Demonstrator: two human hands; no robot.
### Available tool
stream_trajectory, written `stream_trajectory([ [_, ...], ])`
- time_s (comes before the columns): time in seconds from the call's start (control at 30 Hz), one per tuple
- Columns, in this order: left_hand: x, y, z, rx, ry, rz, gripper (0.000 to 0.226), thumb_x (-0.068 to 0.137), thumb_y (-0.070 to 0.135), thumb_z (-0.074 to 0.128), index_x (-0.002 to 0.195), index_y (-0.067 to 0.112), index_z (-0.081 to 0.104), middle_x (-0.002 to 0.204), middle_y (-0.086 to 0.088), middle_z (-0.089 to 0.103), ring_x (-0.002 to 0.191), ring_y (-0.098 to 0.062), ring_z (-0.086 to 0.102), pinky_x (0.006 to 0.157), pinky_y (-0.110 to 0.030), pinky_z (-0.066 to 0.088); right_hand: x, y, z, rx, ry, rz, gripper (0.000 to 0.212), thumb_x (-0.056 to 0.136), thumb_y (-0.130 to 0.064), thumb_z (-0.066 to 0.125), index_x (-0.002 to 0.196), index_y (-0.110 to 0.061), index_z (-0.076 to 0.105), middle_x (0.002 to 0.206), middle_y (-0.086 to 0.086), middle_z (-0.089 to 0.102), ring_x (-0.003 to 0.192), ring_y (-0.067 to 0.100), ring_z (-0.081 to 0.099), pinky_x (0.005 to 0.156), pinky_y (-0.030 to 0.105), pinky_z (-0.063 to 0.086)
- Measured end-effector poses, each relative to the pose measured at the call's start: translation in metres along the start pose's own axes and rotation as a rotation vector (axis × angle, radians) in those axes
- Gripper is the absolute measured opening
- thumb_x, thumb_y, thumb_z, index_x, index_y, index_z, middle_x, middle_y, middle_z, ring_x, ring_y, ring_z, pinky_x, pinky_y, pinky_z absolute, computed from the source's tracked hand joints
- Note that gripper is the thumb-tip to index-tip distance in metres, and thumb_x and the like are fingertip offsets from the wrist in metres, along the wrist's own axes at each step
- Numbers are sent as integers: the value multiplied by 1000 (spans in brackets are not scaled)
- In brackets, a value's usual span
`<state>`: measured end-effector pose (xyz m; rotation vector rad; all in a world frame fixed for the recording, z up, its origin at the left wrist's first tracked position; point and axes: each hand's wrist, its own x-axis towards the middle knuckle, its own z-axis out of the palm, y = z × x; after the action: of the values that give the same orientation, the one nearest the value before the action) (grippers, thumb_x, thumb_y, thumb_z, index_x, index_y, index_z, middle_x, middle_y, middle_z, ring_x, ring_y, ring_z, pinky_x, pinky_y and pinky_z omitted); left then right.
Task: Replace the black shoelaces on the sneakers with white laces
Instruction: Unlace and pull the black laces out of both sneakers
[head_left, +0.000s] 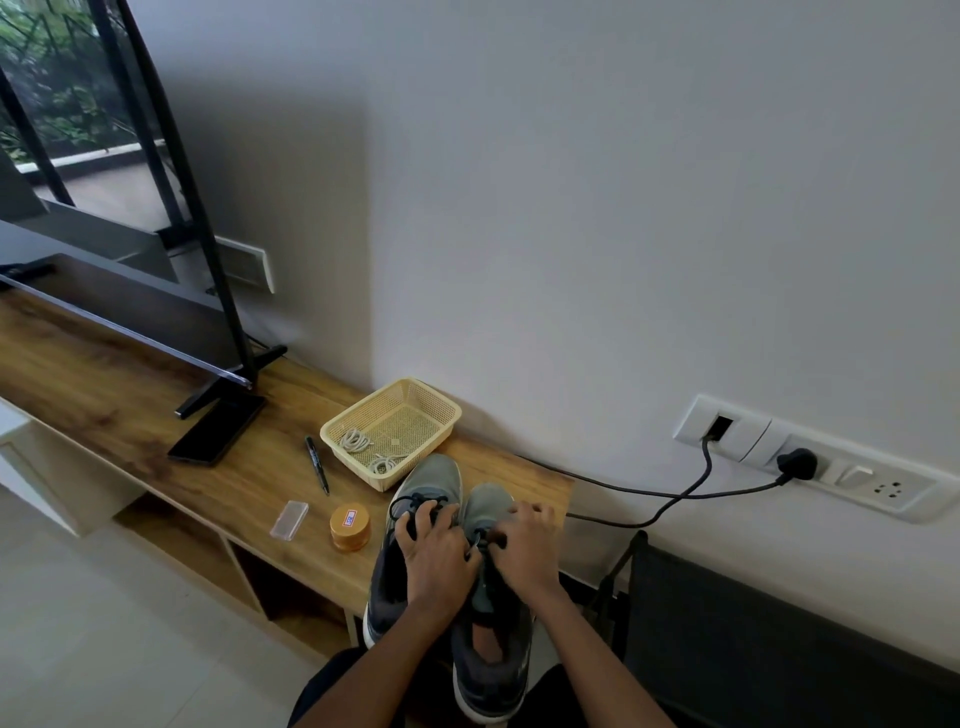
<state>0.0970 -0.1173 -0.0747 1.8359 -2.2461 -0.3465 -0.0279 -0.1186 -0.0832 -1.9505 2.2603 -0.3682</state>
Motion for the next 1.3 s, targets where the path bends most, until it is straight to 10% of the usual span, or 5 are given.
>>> stream_trajectory([
  [0.27, 2, 3, -2, 18, 8, 0, 28, 91, 40, 46, 96, 24, 68, 142, 14, 36, 138, -16, 14, 110, -43, -4, 3, -2, 8, 22, 137, 76, 13, 87, -21, 59, 87, -14, 70, 114, 3, 57, 105, 25, 45, 83, 34, 44],
  [0.6, 1, 5, -4, 30, 11, -4, 32, 92, 41, 43, 96, 24, 69, 140, 15, 37, 137, -16, 16, 109, -41, -3, -2, 53, 1, 373, 149, 740, 22, 93, -13, 44, 93, -9, 65, 115, 15, 53, 106, 31, 48, 80, 35, 41],
  [0.9, 0, 5, -3, 47, 1, 10, 33, 94, 43, 42, 101, 27, 70, 146, 15, 31, 140, -16, 11, 107, -42, -5, 1, 5, -7, -3, 11, 41, 23, 88, -29, 57, 107, -22, 67, 135, 0, 46, 126, 29, 31, 98, 37, 34],
  [1.3, 1, 5, -5, 40, 18, -13, 31, 91, 41, 44, 93, 25, 70, 142, 16, 36, 138, -16, 14, 106, -41, -7, 2, 17, -13, -85, 165, 185, 15, 91, -18, 50, 92, -16, 66, 110, 0, 56, 103, 20, 45, 79, 30, 36],
])
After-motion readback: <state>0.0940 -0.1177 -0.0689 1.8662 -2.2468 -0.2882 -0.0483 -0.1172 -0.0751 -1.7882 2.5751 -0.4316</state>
